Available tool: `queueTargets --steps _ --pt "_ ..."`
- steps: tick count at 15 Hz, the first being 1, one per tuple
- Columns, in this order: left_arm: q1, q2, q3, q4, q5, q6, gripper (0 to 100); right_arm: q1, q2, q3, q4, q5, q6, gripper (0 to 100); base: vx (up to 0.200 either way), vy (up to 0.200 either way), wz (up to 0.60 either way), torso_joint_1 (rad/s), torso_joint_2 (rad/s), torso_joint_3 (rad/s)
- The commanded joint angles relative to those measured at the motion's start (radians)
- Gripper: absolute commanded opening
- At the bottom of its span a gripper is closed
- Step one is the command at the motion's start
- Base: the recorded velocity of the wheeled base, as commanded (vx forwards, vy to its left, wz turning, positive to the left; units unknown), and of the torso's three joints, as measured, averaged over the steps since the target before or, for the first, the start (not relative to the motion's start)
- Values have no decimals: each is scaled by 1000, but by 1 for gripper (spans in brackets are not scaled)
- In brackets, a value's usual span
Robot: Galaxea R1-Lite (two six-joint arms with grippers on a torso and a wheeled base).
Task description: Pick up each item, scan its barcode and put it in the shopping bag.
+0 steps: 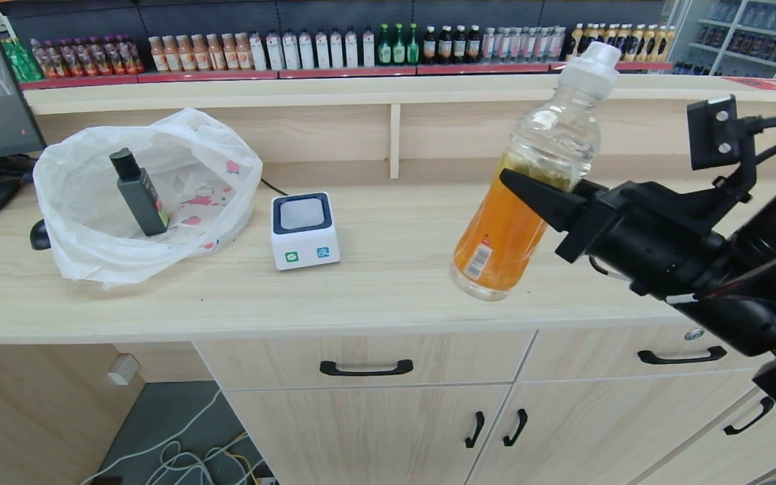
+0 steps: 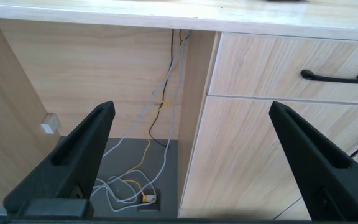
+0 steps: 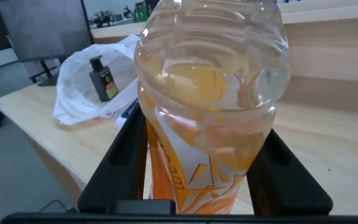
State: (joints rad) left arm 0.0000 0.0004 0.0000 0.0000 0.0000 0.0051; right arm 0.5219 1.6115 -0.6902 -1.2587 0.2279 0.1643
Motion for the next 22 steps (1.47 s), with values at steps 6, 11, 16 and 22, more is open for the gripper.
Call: queueTargets --steps 6,11,16,22 --pt "0 0 0 0 0 -1 100 122 -7 158 -223 126 182 0 0 0 0 0 0 0" --pt "0 0 0 0 0 -1 100 191 -5 205 -311 126 304 0 0 0 0 0 0 0" --pt "0 0 0 0 0 -1 100 286 -31 209 -312 123 417 0 0 0 0 0 0 0" --pt "0 0 0 0 0 1 100 339 -39 193 -312 122 474 0 0 0 0 0 0 0"
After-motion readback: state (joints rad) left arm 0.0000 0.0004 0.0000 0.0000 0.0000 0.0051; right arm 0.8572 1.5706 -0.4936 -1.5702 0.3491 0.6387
